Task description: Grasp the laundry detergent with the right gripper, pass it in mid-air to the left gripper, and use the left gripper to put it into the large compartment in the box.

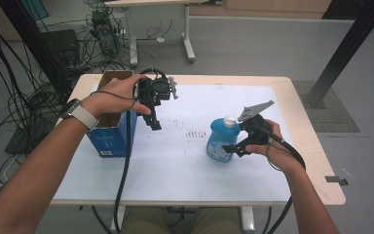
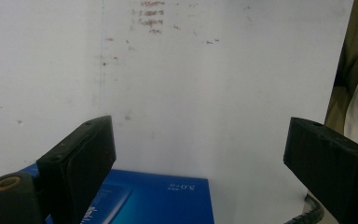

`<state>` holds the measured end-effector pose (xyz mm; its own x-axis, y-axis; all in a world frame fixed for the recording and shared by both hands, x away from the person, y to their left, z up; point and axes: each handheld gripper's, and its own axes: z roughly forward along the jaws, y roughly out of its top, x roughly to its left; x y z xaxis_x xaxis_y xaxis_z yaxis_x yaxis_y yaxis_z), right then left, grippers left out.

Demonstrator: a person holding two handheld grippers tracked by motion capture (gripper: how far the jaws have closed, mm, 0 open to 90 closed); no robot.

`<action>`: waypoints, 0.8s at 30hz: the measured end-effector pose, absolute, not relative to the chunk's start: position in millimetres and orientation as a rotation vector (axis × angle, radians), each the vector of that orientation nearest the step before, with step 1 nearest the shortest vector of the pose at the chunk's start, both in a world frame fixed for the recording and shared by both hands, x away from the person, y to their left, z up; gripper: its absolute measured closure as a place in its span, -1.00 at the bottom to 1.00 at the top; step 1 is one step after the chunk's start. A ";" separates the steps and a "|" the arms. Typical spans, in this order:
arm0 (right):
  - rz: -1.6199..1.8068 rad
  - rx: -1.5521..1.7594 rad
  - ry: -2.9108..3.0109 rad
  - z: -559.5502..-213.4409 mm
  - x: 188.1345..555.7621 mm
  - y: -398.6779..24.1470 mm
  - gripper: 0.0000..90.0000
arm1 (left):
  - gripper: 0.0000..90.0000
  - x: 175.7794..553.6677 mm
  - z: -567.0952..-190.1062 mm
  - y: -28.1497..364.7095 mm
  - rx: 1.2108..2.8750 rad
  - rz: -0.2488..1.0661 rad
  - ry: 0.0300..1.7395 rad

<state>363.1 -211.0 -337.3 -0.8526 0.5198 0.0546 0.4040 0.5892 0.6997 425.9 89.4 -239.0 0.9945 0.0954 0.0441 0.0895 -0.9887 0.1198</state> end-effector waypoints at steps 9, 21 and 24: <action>1.130 0.790 2.638 -342.8 365.5 -211.4 -0.84 | -0.79 426.5 -240.0 88.4 3.019 0.071 0.143; 1.145 0.781 2.635 -346.3 367.0 -208.2 -0.80 | -0.79 426.4 -240.8 89.0 3.014 0.071 0.145; 1.145 0.776 2.637 -347.2 367.5 -207.4 -0.79 | -0.79 426.6 -240.9 89.3 3.014 0.070 0.147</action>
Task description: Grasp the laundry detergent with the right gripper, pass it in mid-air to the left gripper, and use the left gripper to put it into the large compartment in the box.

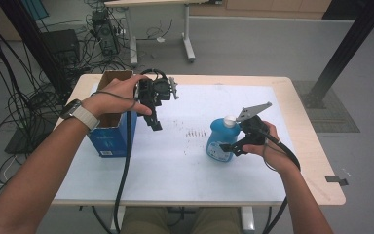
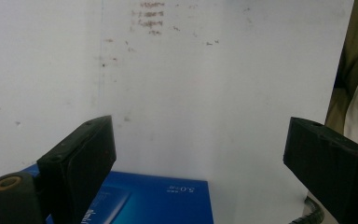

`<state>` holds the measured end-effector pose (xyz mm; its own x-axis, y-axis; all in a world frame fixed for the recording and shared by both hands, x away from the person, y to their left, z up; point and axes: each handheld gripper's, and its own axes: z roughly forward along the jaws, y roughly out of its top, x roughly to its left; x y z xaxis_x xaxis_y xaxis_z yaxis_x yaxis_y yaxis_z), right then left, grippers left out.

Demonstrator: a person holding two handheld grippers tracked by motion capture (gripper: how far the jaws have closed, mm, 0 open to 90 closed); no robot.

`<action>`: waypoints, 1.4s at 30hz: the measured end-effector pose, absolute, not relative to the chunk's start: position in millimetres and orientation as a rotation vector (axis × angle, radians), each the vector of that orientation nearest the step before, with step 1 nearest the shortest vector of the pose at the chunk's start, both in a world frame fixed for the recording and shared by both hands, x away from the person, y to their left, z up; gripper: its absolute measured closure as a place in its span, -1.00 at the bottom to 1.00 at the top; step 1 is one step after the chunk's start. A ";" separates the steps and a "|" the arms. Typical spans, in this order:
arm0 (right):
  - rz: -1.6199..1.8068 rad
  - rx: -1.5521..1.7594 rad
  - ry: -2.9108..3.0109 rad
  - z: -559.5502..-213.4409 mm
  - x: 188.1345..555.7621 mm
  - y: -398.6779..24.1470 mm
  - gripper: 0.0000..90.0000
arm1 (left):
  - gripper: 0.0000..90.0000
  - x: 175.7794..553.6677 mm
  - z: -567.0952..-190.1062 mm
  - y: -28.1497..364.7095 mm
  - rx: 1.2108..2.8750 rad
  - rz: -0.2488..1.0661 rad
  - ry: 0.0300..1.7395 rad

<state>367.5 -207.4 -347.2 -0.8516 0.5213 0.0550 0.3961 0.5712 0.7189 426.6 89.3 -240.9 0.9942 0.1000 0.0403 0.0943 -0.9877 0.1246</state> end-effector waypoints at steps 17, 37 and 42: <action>1.161 0.769 2.640 -352.9 370.1 -206.3 -0.66 | -0.79 427.6 -242.5 88.5 3.013 0.065 0.152; 1.195 0.748 2.621 -357.5 370.5 -205.9 -0.59 | -0.79 428.9 -246.7 87.5 3.015 0.053 0.153; 1.200 0.744 2.620 -359.7 370.5 -204.9 -0.58 | -0.79 429.2 -247.7 87.4 3.017 0.050 0.155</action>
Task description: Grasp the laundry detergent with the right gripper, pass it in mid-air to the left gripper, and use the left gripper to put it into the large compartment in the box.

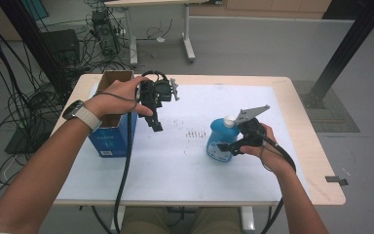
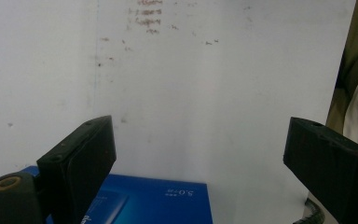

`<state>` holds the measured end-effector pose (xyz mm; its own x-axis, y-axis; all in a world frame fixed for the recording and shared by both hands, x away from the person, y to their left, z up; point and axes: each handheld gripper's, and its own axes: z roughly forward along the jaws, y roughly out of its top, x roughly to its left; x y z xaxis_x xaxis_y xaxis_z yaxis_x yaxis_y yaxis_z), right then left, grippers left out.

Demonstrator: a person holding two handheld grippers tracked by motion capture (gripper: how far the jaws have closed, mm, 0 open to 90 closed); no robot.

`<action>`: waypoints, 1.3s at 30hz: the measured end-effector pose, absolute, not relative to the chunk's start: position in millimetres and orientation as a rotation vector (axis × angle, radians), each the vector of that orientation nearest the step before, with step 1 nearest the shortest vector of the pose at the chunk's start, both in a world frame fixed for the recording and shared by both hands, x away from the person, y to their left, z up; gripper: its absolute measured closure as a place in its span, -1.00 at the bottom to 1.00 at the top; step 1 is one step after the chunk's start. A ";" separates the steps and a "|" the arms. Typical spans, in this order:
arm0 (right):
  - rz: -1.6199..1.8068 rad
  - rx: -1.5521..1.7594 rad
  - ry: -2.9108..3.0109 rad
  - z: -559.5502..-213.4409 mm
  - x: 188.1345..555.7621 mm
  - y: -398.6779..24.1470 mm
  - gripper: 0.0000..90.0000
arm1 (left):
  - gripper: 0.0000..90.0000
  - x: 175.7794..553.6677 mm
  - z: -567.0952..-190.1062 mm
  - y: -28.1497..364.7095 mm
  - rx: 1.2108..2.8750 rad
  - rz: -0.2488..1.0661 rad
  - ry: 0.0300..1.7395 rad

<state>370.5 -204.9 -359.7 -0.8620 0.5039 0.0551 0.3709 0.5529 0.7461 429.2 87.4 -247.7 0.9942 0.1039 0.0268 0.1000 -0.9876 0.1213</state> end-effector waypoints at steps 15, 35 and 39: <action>1.220 0.733 2.609 -363.4 371.2 -205.0 -0.52 | -0.79 429.7 -248.9 88.0 3.016 0.045 0.161; 1.241 0.730 2.589 -366.5 371.4 -205.1 -0.45 | -0.79 429.9 -250.0 88.2 3.015 0.040 0.161; 1.241 0.726 2.588 -367.0 371.6 -204.5 -0.44 | -0.79 429.7 -249.9 88.7 3.013 0.041 0.167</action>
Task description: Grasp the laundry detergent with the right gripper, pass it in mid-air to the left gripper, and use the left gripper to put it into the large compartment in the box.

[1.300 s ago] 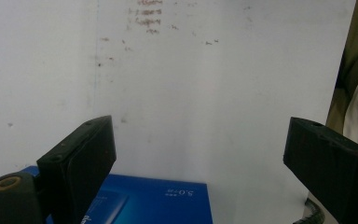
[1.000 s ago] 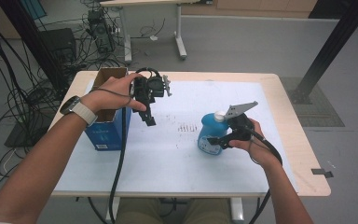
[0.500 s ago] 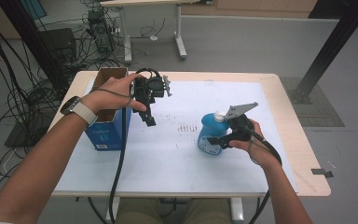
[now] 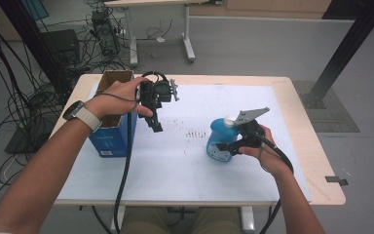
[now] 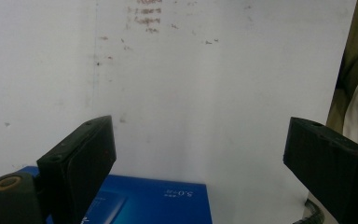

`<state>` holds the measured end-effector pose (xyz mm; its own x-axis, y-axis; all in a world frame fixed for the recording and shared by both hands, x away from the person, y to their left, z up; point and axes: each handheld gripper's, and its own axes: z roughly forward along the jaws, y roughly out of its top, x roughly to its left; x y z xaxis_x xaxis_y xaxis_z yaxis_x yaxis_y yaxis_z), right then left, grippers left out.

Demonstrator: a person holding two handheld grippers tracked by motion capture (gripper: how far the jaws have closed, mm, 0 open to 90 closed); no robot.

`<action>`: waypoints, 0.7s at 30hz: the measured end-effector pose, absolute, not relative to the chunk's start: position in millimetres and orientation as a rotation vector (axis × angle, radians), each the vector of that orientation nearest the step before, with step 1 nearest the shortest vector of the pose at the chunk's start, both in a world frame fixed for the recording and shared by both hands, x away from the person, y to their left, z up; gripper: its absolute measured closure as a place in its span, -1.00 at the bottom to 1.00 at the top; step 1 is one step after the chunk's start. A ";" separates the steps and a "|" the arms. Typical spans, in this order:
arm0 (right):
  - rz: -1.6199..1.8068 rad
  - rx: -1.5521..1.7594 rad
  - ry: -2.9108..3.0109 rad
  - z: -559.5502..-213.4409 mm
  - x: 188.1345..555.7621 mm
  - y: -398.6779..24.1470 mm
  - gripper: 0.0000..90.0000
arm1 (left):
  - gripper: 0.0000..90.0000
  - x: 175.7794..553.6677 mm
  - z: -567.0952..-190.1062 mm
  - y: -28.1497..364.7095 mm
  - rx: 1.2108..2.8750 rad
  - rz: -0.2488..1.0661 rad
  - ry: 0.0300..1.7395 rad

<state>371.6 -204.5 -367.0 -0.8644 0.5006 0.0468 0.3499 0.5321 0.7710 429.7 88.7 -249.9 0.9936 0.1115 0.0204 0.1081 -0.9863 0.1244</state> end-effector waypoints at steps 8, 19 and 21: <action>1.248 0.732 2.583 -368.9 371.1 -205.2 -0.43 | -0.79 430.5 -251.4 88.7 3.017 0.042 0.164; 1.264 0.727 2.568 -369.8 370.6 -205.3 -0.40 | -0.79 430.6 -251.9 88.9 3.015 0.040 0.168; 1.262 0.730 2.567 -370.5 370.5 -205.5 -0.40 | -0.79 430.8 -251.8 88.7 3.019 0.042 0.167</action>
